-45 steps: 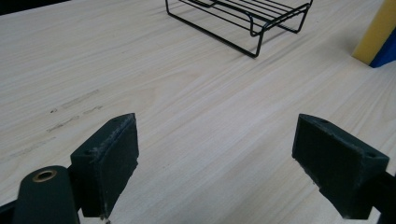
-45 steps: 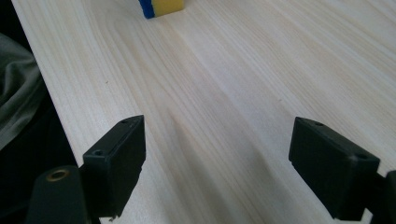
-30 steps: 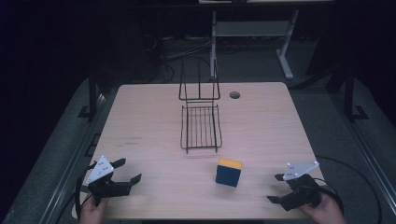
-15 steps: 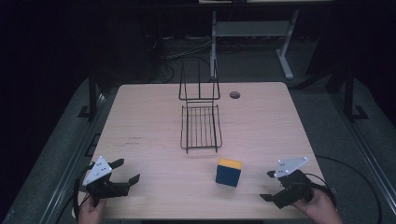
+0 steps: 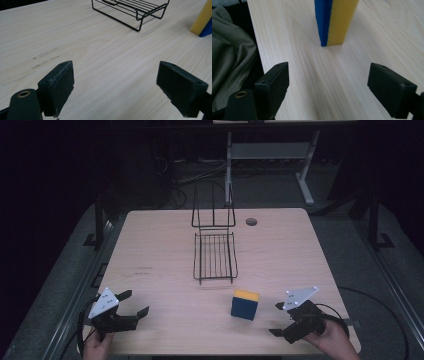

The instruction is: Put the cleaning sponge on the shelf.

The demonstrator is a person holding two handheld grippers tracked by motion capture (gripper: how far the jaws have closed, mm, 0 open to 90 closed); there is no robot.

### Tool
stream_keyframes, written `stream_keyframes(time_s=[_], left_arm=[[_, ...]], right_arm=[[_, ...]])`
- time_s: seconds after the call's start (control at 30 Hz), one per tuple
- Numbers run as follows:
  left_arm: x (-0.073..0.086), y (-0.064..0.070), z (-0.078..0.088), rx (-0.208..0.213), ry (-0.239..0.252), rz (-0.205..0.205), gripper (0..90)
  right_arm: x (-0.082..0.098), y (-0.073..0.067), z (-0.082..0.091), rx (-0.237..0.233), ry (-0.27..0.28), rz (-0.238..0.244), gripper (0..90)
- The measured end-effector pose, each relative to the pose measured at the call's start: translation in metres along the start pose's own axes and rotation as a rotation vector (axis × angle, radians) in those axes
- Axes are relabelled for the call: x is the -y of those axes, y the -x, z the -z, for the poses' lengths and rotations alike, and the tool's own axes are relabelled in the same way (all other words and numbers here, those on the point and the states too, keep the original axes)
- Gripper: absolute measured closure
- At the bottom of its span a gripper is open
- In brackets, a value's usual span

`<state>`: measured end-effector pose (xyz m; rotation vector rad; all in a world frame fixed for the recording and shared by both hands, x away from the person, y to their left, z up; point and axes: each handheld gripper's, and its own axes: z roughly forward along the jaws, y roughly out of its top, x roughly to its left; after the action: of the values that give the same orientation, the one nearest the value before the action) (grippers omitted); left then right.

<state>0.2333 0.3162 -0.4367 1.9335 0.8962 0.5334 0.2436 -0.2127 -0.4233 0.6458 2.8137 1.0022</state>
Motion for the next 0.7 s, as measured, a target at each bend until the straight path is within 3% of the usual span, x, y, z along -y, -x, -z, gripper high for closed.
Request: stream_keyframes(time_s=[0.27,0.7], left_arm=[[-0.001,0.001,0.001,0.001,0.006,-0.001,14.1],[-0.002,0.002,0.001,0.001,0.006,-0.009,14.1]], right_arm=[[-0.018,-0.001,-0.013,-0.014,-0.010,0.029,16.9],[-0.041,0.001,-0.019,-0.031,-0.014,0.072,17.0]])
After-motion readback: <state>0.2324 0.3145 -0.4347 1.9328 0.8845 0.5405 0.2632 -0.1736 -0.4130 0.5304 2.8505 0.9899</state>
